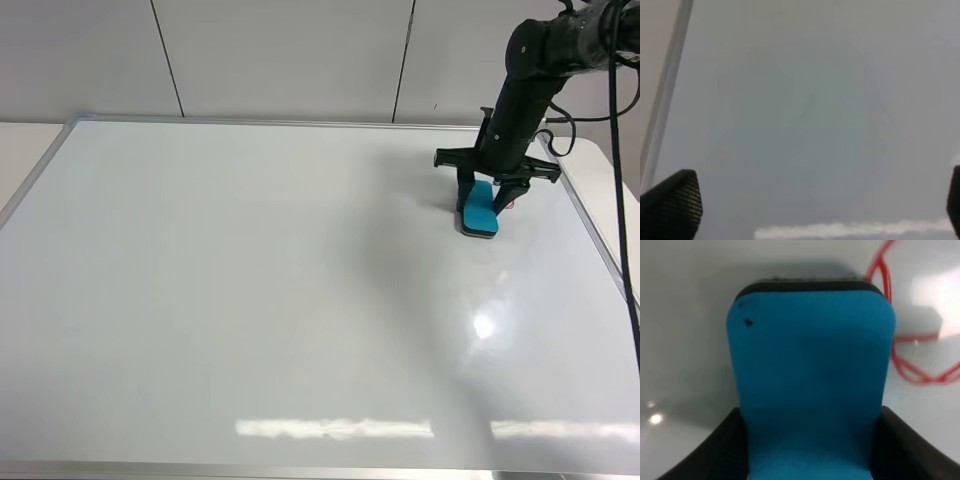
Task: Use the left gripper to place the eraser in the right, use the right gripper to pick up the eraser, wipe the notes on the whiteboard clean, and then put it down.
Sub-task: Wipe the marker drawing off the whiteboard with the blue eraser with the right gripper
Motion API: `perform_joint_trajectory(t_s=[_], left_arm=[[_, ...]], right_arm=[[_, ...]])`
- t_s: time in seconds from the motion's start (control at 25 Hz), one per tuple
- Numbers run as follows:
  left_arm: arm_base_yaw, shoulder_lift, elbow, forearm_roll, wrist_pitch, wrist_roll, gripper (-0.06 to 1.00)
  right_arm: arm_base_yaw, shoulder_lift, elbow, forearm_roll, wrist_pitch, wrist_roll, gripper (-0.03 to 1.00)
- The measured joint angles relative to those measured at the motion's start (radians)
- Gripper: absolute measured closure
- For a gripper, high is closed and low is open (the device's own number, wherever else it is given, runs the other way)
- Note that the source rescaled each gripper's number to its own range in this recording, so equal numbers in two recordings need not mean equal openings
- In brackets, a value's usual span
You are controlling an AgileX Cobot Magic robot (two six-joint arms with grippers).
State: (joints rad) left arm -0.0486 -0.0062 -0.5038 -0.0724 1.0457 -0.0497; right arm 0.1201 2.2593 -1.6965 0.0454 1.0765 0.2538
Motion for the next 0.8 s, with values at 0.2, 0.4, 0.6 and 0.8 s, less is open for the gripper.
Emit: perform_joint_trajectory(t_s=[0.2,0.4,0.6,0.8], left_arm=[[0.0,0.0,0.0,0.0,0.0,0.0,-0.06],[0.0,0.0,0.0,0.001,0.0,0.0,-0.06],[0.0,0.0,0.0,0.001,0.0,0.0,-0.06],[0.0,0.0,0.0,0.001,0.0,0.0,-0.06]], right_arm=[[-0.054,0.047,-0.079,0.04,0.051,-0.025,0.93],[-0.16,0.048,-0.088,0.035,0.045,-0.046,0.93],[-0.209,0.048,-0.088,0.02,0.045,-0.052,0.93],[-0.187,0.047,-0.088,0.028,0.044,-0.112,0.93]])
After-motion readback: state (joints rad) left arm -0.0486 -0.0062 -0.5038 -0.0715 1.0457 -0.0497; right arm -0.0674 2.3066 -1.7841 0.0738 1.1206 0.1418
